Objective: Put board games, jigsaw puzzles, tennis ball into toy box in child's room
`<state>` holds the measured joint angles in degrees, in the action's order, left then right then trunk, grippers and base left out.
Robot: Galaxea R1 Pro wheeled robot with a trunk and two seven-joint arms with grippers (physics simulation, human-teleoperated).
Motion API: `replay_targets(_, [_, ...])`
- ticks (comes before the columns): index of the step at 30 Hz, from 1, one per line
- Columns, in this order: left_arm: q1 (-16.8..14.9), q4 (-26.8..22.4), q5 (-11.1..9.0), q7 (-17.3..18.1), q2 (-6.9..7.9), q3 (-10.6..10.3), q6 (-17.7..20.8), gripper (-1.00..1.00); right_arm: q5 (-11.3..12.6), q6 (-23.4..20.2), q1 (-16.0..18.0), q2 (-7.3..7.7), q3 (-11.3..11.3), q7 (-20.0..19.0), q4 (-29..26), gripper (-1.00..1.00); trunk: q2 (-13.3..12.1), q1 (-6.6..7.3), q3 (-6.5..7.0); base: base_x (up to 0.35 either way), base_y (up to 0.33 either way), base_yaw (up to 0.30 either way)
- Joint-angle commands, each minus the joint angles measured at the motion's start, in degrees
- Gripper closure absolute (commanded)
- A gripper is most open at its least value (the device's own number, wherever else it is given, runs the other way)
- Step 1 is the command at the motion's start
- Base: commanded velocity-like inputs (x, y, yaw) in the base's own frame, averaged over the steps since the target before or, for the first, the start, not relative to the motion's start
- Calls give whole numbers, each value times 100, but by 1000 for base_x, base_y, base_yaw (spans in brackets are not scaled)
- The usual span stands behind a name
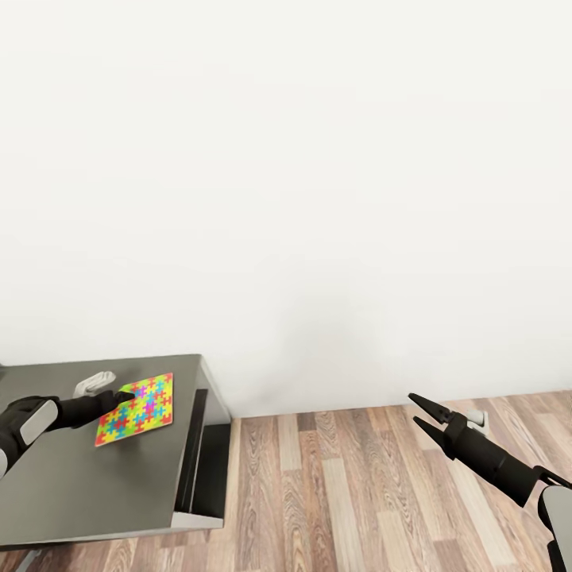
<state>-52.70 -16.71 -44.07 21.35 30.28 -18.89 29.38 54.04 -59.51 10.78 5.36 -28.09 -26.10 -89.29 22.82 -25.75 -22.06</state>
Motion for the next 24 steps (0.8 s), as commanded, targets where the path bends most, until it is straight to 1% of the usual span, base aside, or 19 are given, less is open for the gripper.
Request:
replay_targets(1, [-4,-5,-23,10,5,-19,24,-100,-50,-25,5,0,-11,-53,0,-100,10,-3,-8,-2,0,-57])
replay_targets(19, [-4,-3,-23,10,5,-19,24,-100,-51,-25,4,-1,-12,-53,0,-100,10,-3,-5,-1,0,-8])
replay_targets(24, [-4,-5,-23,10,5,-19,24,-100,-50,-25,4,-4,-10,-53,0,-100,10,-3,1,-94,0,-75])
